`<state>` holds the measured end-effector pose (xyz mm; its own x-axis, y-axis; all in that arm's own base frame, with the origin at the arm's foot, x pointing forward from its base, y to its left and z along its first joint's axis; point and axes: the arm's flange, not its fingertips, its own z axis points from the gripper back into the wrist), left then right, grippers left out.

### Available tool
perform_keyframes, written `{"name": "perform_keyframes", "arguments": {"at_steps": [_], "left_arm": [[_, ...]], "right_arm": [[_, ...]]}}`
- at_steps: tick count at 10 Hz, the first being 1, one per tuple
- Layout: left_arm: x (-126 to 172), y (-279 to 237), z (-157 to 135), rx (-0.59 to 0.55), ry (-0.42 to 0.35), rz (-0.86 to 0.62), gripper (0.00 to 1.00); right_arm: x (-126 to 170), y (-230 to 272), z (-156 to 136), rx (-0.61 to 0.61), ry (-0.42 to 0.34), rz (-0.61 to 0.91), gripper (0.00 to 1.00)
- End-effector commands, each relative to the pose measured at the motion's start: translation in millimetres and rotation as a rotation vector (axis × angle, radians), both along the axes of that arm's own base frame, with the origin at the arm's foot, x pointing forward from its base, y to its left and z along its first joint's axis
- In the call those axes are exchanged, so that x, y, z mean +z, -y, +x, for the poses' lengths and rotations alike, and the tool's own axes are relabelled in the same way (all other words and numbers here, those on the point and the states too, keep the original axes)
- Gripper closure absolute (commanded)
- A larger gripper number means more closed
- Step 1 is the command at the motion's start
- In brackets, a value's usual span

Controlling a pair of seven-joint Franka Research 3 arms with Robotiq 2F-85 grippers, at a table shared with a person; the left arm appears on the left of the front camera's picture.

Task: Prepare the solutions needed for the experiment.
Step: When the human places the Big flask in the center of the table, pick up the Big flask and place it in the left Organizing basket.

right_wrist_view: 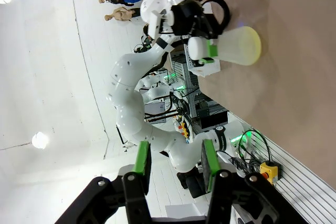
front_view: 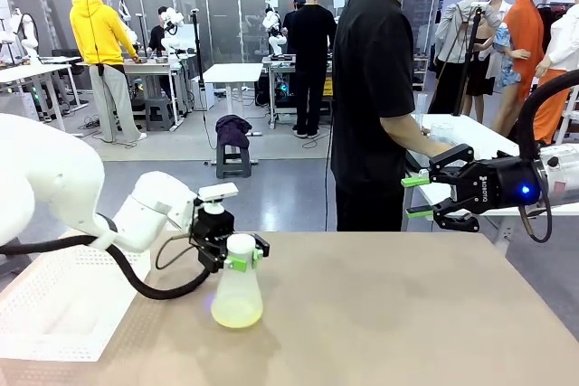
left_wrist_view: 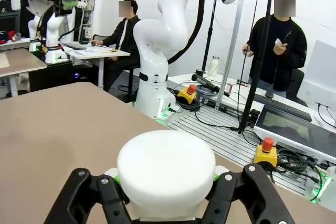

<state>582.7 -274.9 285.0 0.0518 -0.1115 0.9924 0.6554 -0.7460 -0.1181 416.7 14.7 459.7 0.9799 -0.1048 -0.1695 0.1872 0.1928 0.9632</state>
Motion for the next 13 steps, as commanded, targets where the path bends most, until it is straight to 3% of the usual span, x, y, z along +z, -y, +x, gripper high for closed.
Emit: {"name": "perform_keyframes", "arguments": {"at_steps": [1,4,5,8,11,13], "left_arm": [[48.9,-23.5,-17.3,0.032,0.031,-0.011,1.0],[116.6,-50.2,-22.4,0.049,0.097,-0.041,1.0],[142.8,-61.8,-22.7,0.079,0.09,-0.057,1.0],[201.2,-130.7,-26.7,0.236,0.201,-0.043,1.0],[208.7,-236.5,-34.7,0.427,0.253,-0.059,1.0],[191.0,-294.3,-41.1,0.551,0.221,-0.092,1.0]], "right_arm": [[2.1,0.5,-0.9,-0.001,0.006,0.004,0.5],[2.1,0.5,-0.9,-0.001,0.006,0.004,0.5],[2.1,0.5,-0.9,-0.001,0.006,0.004,0.5],[2.1,0.5,-0.9,-0.001,0.006,0.004,0.5],[2.1,0.5,-0.9,-0.001,0.006,0.004,0.5],[2.1,0.5,-0.9,-0.001,0.006,0.004,0.5]]}}
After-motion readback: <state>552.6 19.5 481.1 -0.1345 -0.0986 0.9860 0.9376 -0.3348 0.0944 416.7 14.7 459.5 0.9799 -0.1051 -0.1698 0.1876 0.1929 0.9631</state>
